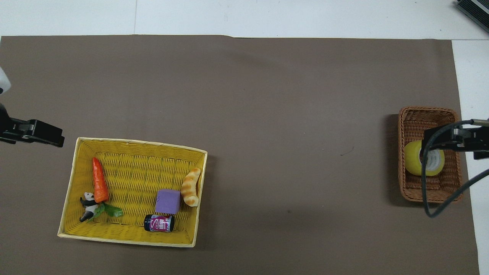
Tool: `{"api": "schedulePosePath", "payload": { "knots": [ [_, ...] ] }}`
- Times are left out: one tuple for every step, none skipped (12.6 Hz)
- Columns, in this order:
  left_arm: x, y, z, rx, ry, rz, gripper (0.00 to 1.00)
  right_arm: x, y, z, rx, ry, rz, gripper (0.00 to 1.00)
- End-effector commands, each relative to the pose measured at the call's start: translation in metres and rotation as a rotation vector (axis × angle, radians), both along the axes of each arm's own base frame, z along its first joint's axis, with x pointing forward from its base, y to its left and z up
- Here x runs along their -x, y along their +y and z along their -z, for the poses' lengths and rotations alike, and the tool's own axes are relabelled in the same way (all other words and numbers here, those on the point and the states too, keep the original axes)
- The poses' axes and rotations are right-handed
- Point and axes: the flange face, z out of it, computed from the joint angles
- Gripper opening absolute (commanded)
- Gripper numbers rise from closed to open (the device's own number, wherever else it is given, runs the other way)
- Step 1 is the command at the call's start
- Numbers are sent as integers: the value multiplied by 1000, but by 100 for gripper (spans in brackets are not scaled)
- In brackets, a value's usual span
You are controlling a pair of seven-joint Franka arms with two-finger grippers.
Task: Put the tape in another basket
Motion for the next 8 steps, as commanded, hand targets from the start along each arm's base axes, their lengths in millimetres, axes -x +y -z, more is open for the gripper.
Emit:
{"api": "schedulePosePath", "payload": {
  "knots": [
    [-1,3,-6,-10,-16,6,100,5,-8,-6,-25,1,-3,100],
    [-1,3,-6,-10,-16,6,100,8,-9,-9,-22,-5,-2,100],
    [-1,3,-6,-10,-16,6,100,10,-8,-13,-23,-12,-5,100],
    [-1,3,-6,-10,-16,6,100,9,-7,-12,-27,-6,-10,100],
    [-1,3,-6,-10,-16,6,100,8,-4,-9,-34,8,-10,100],
    [-1,3,-6,-10,-16,6,100,9,1,-11,-31,0,-12,100],
    [-1,3,-6,-10,-16,6,100,11,5,-15,-28,-18,-18,100],
    [-1,3,-6,-10,-16,6,100,10,5,-15,-36,-19,-18,100]
  ]
}}
